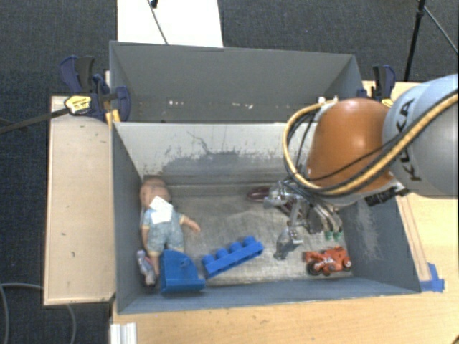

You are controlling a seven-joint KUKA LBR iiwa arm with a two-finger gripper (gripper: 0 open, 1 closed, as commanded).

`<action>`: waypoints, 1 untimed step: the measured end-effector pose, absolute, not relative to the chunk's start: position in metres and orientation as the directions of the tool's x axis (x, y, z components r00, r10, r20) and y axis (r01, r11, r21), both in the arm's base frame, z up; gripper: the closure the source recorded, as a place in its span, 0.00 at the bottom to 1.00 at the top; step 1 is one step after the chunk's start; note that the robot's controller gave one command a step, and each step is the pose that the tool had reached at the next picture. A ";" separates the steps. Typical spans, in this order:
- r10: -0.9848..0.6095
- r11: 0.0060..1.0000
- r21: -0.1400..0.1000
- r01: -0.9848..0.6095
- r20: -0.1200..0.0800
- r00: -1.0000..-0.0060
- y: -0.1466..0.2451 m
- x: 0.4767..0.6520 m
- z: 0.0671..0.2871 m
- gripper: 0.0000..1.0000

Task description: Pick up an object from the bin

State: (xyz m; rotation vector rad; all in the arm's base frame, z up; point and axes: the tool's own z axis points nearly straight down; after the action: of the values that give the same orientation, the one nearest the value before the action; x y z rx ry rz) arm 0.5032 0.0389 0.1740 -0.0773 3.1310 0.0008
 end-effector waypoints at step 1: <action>-0.012 1.000 0.003 -0.012 -0.003 -1.000 0.066 0.497 0.074 1.00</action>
Offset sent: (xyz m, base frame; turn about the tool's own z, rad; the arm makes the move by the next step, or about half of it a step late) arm 0.0000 0.0000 0.0000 0.0000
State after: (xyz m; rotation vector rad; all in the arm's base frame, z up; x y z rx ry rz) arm 0.4969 0.0664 0.0740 -0.0188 3.1384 0.0048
